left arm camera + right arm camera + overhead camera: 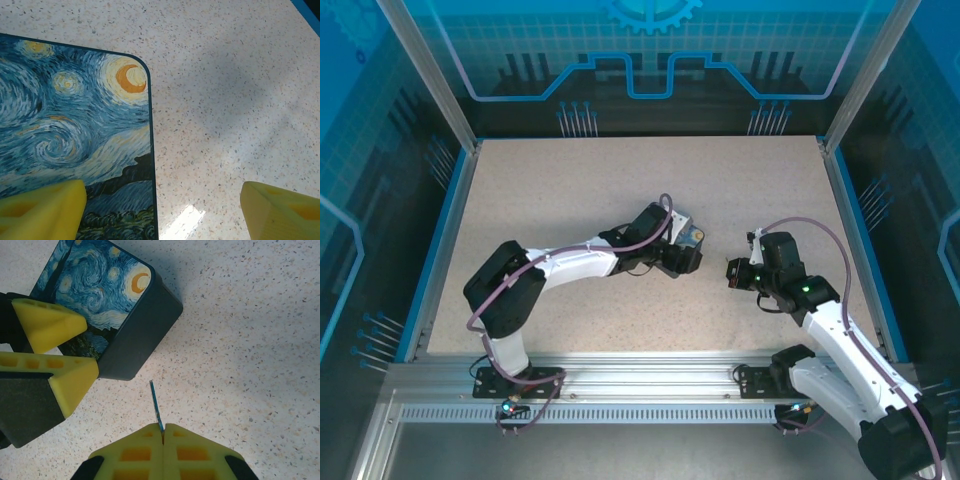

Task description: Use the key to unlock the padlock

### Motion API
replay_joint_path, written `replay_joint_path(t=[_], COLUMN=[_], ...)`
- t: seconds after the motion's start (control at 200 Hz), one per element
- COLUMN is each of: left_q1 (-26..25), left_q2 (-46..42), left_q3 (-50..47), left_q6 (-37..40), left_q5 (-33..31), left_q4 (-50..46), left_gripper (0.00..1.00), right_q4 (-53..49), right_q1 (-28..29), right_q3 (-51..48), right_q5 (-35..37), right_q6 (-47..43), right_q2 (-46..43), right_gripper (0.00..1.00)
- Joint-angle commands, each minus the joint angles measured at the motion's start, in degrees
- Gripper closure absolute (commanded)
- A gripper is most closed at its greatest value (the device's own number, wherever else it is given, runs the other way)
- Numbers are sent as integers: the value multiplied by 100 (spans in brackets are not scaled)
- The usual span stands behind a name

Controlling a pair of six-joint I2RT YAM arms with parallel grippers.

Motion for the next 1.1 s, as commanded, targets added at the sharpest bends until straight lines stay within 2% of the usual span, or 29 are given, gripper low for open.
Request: replay_joint_path(t=[0.0, 0.34, 0.565, 0.72, 0.895, 1.095], left_q1=[-44, -29, 37, 269, 798, 1467], left_q2=[119, 708, 140, -717, -1660, -2134], left_q3=[108, 745, 708, 134, -935, -1964], left_q6=[-184, -100, 131, 197, 59, -181], left_q5=[126, 215, 193, 172, 343, 780], left_q4=[-157, -138, -24, 179, 459, 904], left_gripper=[18, 18, 16, 16, 17, 19], right_q4=[-47, -112, 24, 438, 916, 1612], right_q1=[-99, -98, -101, -76, 149, 445], right_q3=[79, 87, 40, -22, 214, 624], right_q5=[-18, -54, -184, -527, -838, -1108], right_q6=[45, 85, 111, 223, 195, 234], right_q2=[-36, -97, -3, 249, 935, 1885], right_gripper=[100, 100, 100, 100, 100, 100])
